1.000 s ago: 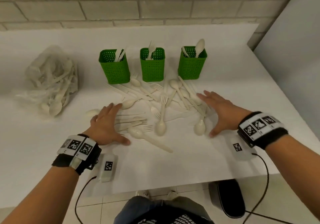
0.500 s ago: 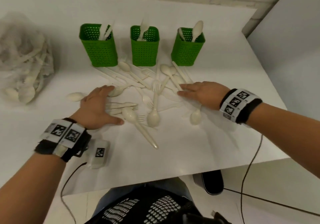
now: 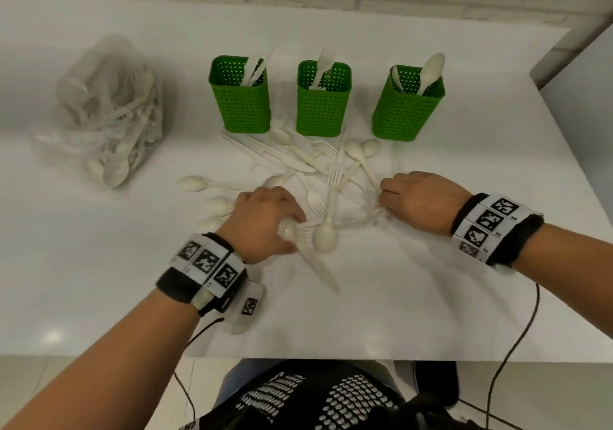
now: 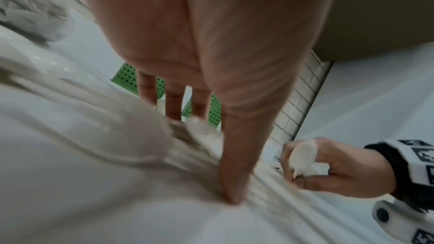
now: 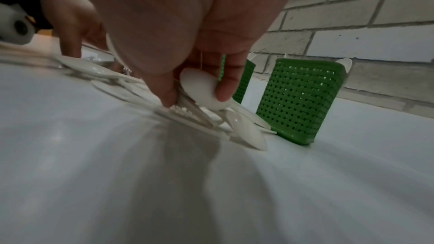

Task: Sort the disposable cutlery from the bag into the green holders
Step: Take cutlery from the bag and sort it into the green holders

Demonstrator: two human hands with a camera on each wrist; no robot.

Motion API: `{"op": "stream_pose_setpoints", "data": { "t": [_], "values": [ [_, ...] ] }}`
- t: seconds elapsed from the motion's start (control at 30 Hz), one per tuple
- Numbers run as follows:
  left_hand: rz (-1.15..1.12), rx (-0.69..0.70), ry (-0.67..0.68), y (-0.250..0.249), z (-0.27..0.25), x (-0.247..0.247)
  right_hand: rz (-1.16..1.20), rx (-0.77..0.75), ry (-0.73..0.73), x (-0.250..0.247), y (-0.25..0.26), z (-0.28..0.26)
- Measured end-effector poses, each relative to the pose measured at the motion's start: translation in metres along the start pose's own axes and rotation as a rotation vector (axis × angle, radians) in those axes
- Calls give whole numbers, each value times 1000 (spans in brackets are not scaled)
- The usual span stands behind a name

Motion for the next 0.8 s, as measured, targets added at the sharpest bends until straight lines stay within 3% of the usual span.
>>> {"op": "stream_pose_setpoints", "data": {
  "t": [0.13, 0.27, 0.37, 0.63, 0.8],
  "values": [
    [-27, 32, -36, -3, 5, -6, 135, 124, -84, -10, -13, 1],
    [-175, 63, -165, 3, 7, -24, 355, 345, -228, -48, -36, -3],
    [-281, 53, -253, 11, 8, -41, 549, 471, -208, -62, -54, -10],
    [-681, 44, -461, 14, 23, -89, 744, 535, -114, -89, -55, -11],
    [-872, 147, -553, 4, 37, -111, 799, 517, -126, -110, -49, 3]
  ]
}}
Point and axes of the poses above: each hand's wrist, its own z-axis towards the middle knuckle, its own x-axis out of the palm, y = z × x, the point moved 9 cm from there along z, towards the middle knuckle, and after that the axes turned 2 degrees about x, right-handed, at the moved point
